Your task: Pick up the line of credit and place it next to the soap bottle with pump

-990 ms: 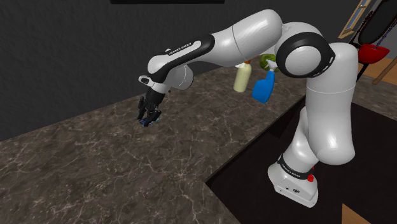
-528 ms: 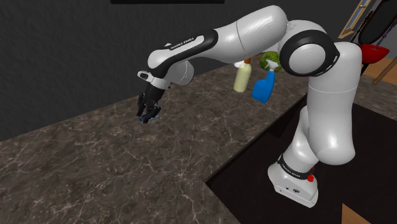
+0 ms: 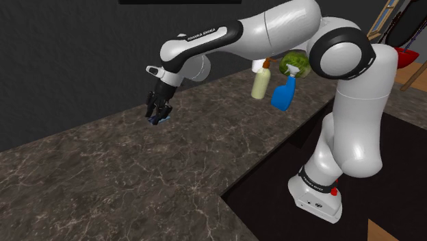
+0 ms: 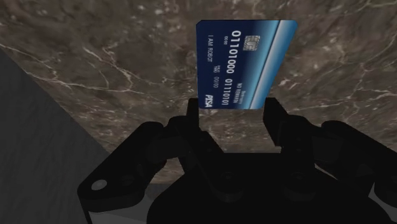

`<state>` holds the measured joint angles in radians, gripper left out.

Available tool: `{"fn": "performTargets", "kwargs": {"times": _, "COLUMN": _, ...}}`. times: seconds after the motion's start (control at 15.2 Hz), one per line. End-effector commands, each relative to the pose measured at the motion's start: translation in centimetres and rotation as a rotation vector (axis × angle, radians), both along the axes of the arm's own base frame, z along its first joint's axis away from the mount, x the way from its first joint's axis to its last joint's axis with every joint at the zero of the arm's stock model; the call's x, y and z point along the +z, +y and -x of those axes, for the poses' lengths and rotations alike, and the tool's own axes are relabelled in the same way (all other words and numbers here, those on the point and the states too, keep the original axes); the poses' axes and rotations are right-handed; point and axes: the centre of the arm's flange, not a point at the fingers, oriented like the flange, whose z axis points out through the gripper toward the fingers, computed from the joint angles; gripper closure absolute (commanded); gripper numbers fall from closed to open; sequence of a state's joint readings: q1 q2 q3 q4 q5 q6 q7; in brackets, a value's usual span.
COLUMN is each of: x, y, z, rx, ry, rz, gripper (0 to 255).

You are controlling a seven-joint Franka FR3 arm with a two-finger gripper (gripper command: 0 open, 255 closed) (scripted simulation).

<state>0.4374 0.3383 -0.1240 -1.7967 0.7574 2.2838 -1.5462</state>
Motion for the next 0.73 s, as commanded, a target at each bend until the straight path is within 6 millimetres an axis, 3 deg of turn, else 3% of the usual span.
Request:
{"fn": "performTargets", "kwargs": {"times": 0.0, "x": 1.0, "y": 0.0, "z": 0.0, "rx": 0.0, "ry": 0.0, "rz": 0.0, "gripper": 255}}
{"fn": "performTargets", "kwargs": {"times": 0.66, "x": 6.2, "y": 0.0, "z": 0.0, "rx": 0.0, "ry": 0.0, "rz": 0.0, "gripper": 255}}
